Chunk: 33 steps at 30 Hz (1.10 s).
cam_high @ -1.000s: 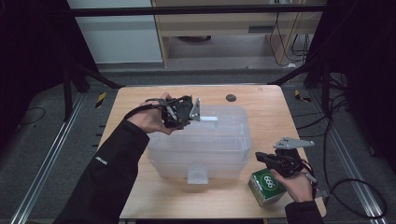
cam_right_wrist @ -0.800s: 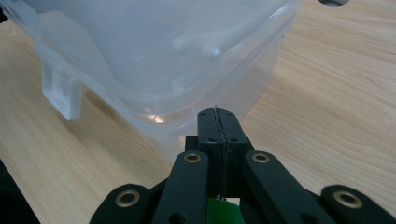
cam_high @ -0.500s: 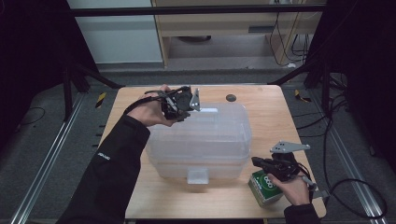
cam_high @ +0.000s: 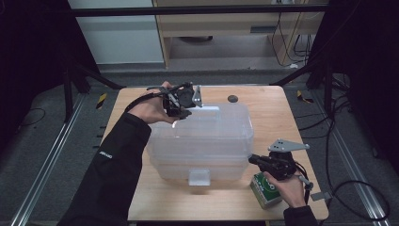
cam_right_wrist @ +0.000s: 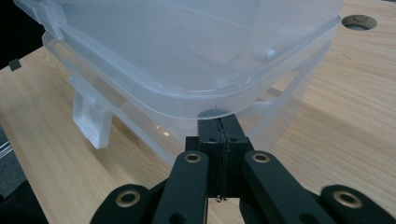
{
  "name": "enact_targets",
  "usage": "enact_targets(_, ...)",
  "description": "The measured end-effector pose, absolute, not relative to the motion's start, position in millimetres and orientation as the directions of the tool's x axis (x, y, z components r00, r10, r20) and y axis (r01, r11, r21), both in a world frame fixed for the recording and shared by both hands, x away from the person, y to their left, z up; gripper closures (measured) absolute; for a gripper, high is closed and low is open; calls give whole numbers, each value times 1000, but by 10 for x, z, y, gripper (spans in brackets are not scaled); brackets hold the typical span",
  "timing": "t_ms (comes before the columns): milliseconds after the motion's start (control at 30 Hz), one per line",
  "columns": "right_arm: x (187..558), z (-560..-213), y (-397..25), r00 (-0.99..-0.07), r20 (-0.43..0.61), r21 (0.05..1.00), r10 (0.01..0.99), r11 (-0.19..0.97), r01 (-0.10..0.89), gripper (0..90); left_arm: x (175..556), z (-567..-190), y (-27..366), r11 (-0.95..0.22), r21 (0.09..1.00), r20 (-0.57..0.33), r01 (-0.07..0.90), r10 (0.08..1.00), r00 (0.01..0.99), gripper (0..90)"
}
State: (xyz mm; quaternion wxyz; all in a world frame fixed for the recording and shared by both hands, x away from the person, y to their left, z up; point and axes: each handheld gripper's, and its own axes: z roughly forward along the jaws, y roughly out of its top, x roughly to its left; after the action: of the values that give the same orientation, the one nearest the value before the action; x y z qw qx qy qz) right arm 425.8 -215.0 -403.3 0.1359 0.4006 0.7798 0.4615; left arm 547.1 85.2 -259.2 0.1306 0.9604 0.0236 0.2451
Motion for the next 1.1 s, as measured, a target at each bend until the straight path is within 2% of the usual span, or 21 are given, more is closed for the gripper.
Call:
enact_targets(67, 4259, -4034, -2152, -643, 161, 831, 749, 248, 497, 900, 5471, -2592, 864, -958, 287, 461, -10, 129, 878, 698)
enact_targets(100, 4258, -4024, -2150, -642, 159, 830, 750, 250, 498, 900, 5461, -2558, 909, -945, 326, 440, -1, 151, 885, 593)
enact_targets(167, 4257, -4025, -2151, -643, 156, 831, 749, 252, 495, 900, 5437, -2519, 972, -936, 352, 437, 6, 170, 884, 528)
enact_targets(433, 4256, -4025, -2152, -641, 159, 832, 751, 249, 496, 900, 5292, -2475, 1331, -875, 480, 394, 63, 279, 876, 402)
enact_targets(600, 4254, -4026, -2148, -639, 159, 831, 753, 248, 498, 900, 5220, -2472, 1605, -798, 591, 337, 118, 378, 862, 394)
enact_targets(767, 4251, -4027, -2147, -638, 158, 829, 754, 250, 501, 900, 5144, -2503, 1824, -746, 645, 318, 165, 459, 830, 393)
enact_targets(833, 4251, -4026, -2147, -638, 159, 828, 754, 250, 502, 900, 5089, -2527, 1969, -673, 711, 290, 205, 546, 786, 397)
enact_targets(1000, 4247, -4022, -2146, -636, 159, 827, 755, 251, 503, 900, 4947, -2640, 2272, -493, 832, 201, 254, 695, 690, 436)
enact_targets(1067, 4246, -4022, -2147, -637, 160, 828, 754, 249, 503, 900, 4911, -2679, 2331, -458, 848, 179, 269, 723, 667, 450)
enact_targets(1100, 4245, -4022, -2146, -636, 159, 828, 755, 249, 502, 900, 4835, -2747, 2468, -407, 869, 157, 281, 767, 622, 455)
